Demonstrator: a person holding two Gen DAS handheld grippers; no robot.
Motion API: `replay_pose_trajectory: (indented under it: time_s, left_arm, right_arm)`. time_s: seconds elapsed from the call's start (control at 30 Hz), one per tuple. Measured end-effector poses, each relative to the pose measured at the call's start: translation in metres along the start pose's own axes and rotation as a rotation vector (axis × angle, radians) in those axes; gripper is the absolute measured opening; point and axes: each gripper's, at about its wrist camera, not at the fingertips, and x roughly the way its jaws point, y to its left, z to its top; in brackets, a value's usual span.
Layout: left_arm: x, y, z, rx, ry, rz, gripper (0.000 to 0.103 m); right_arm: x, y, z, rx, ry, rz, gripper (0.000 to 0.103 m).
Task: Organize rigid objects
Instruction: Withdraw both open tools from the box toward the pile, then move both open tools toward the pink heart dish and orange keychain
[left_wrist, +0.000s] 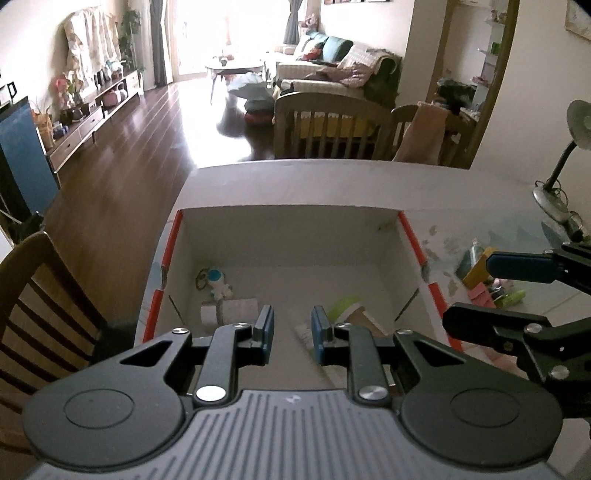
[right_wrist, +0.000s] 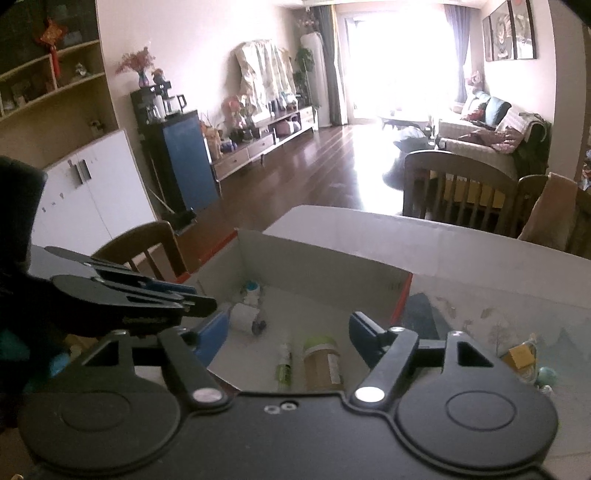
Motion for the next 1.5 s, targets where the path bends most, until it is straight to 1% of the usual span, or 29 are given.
replay_pose_trajectory:
  time_s: [0.13, 0.17, 0.23, 0.27, 0.3, 0.37, 0.53, 0.6, 0.63, 0.7, 0.87, 1.07, 1.13, 1.17, 1.2, 1.3, 1.5]
  left_arm:
    - [-0.010, -0.007, 0.002, 0.004, -0.023, -0.009, 0.022]
    - [-0.012, -0.009, 0.002, 0.005, -0.031, -0.008, 0.028]
    - [-0.015, -0.013, 0.001, 0.003, -0.052, -0.006, 0.047]
    - [-0.018, -0.016, 0.000, 0.002, -0.066, -0.008, 0.066]
    - [-0.021, -0.018, 0.000, 0.003, -0.084, -0.005, 0.074]
    - [-0.027, -0.024, -0.001, 0.018, -0.111, -0.002, 0.074]
    - [-0.032, -0.039, -0.004, 0.035, -0.134, -0.015, 0.074]
    - [-0.033, -0.046, -0.006, 0.040, -0.143, -0.032, 0.074]
    - [-0.033, -0.050, -0.008, 0.042, -0.145, -0.038, 0.076]
    - [-0.032, -0.058, -0.011, 0.041, -0.150, -0.052, 0.083]
    - [-0.025, -0.081, -0.016, 0.061, -0.148, -0.085, 0.083]
    - [-0.008, -0.113, -0.019, 0.072, -0.131, -0.126, 0.086]
    - [-0.001, -0.126, -0.022, 0.081, -0.122, -0.139, 0.091]
    - [0.001, -0.133, -0.023, 0.084, -0.120, -0.143, 0.098]
    - [0.005, -0.139, -0.024, 0.086, -0.118, -0.148, 0.103]
    - [0.010, -0.154, -0.027, 0.087, -0.107, -0.163, 0.103]
    - [0.032, -0.179, -0.030, 0.074, -0.048, -0.182, 0.103]
  right_arm:
    - [-0.015, -0.002, -0.002, 0.000, -0.034, 0.014, 0.080]
    - [-0.018, -0.004, -0.003, 0.001, -0.042, 0.014, 0.080]
    - [-0.026, -0.007, -0.005, 0.009, -0.070, 0.007, 0.080]
    - [-0.029, -0.008, -0.007, 0.016, -0.079, 0.005, 0.080]
    - [-0.031, -0.010, -0.008, 0.026, -0.086, 0.006, 0.080]
    - [-0.038, -0.015, -0.012, 0.038, -0.103, -0.001, 0.081]
    - [-0.059, -0.032, -0.028, 0.068, -0.148, -0.034, 0.091]
    - [-0.066, -0.041, -0.036, 0.087, -0.155, -0.052, 0.093]
    - [-0.069, -0.045, -0.039, 0.093, -0.158, -0.059, 0.095]
    - [-0.074, -0.053, -0.046, 0.105, -0.160, -0.078, 0.098]
    - [-0.081, -0.073, -0.063, 0.125, -0.154, -0.118, 0.099]
    - [-0.086, -0.097, -0.088, 0.129, -0.120, -0.155, 0.099]
    - [-0.085, -0.103, -0.095, 0.120, -0.105, -0.164, 0.099]
    - [-0.085, -0.106, -0.099, 0.113, -0.097, -0.172, 0.099]
    - [-0.084, -0.109, -0.102, 0.108, -0.088, -0.174, 0.099]
    - [-0.082, -0.119, -0.113, 0.110, -0.056, -0.169, 0.098]
    - [-0.069, -0.139, -0.132, 0.085, 0.016, -0.155, 0.096]
